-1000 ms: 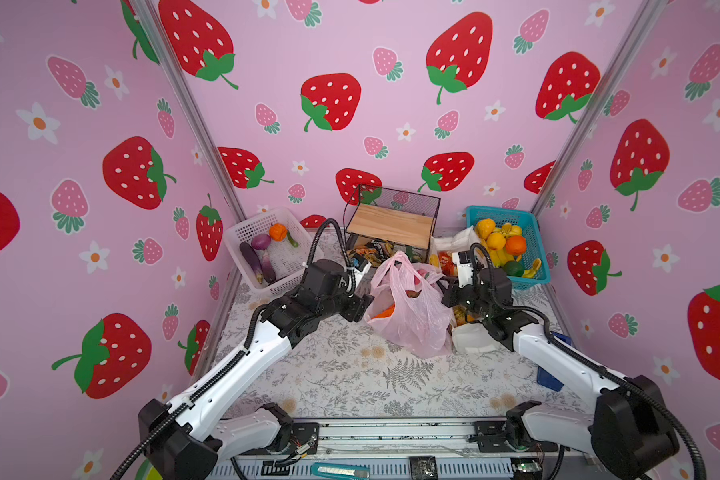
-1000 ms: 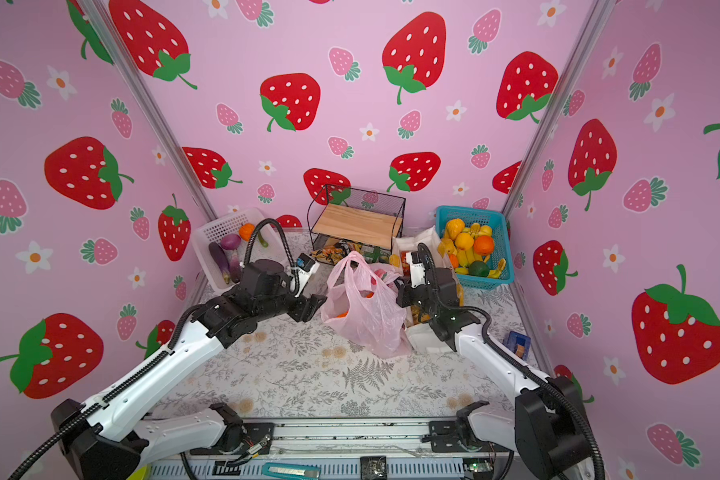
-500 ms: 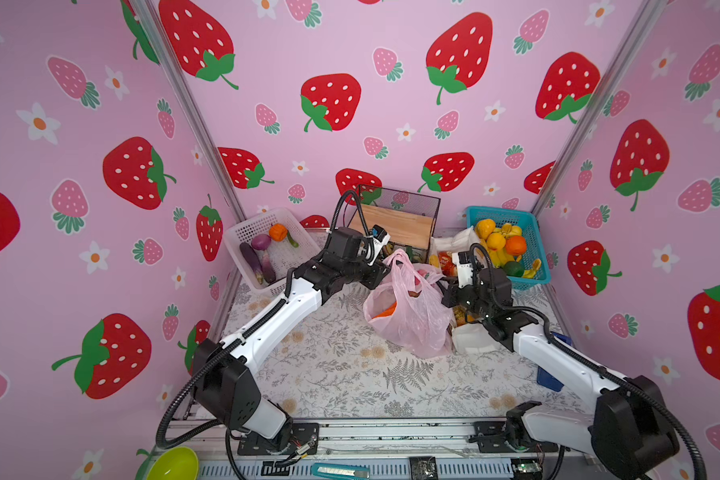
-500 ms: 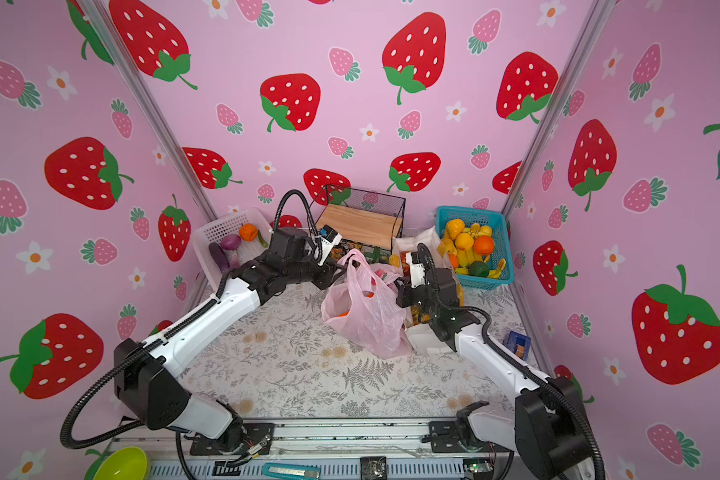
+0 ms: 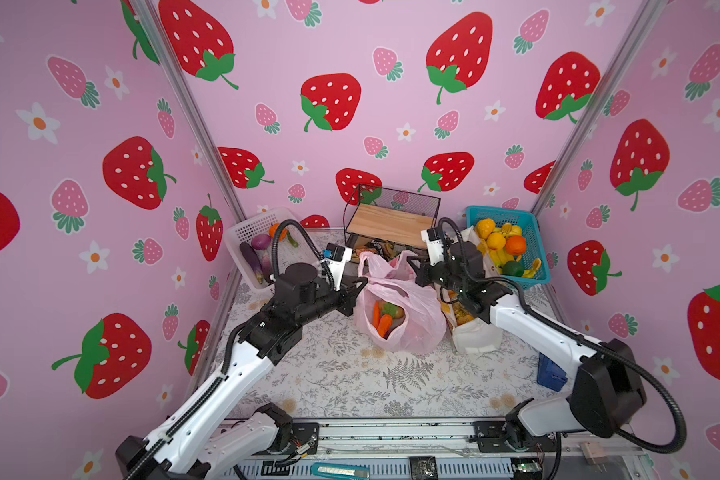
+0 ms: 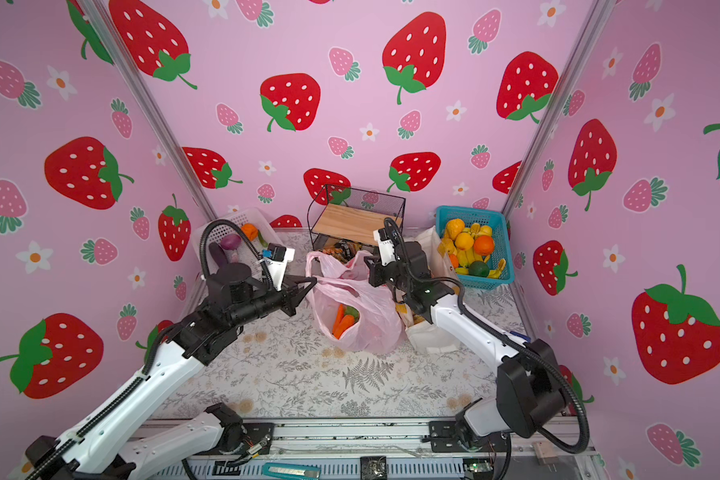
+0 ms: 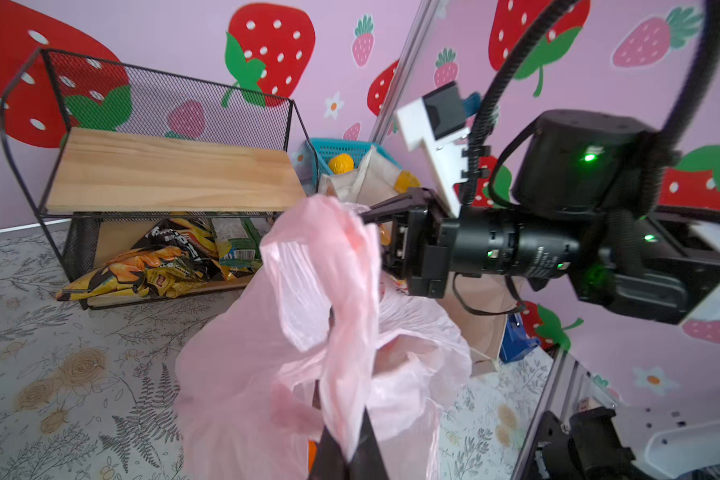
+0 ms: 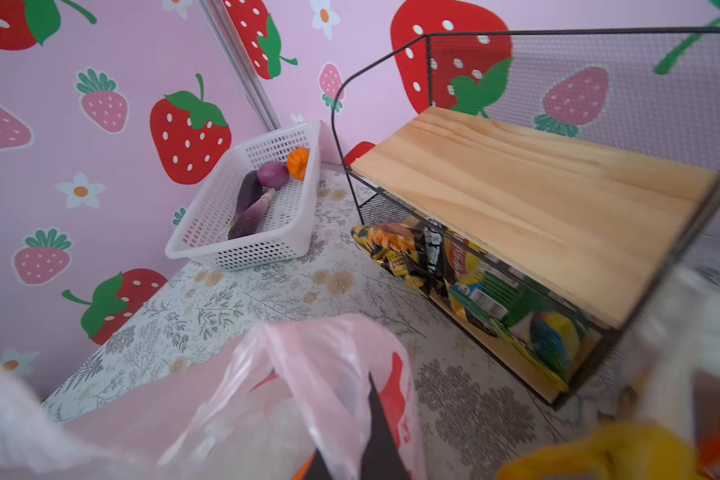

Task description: Place the mixed food into the grocery bags and tie them

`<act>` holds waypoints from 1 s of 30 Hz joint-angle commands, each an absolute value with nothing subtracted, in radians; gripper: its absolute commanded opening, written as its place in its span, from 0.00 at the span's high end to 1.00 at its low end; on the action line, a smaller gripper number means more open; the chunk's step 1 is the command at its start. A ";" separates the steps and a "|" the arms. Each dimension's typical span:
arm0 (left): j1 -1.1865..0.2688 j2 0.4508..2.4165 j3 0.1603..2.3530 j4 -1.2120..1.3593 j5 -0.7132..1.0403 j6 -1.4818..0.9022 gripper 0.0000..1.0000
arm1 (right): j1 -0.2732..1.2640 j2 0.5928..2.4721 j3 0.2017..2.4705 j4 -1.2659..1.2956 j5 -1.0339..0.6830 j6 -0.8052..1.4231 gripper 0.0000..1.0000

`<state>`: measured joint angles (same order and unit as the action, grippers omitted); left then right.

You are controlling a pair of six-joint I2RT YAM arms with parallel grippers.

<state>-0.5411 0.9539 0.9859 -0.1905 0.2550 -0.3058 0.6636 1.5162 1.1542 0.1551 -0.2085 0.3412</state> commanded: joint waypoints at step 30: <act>-0.540 0.917 0.920 -0.182 0.120 -0.488 1.00 | 1.071 1.341 1.063 0.075 0.109 -0.203 0.00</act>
<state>-0.5411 0.9382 0.9123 -0.1852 0.1379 -0.4835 1.0691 1.3178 1.0420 0.0288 -0.0025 -0.1413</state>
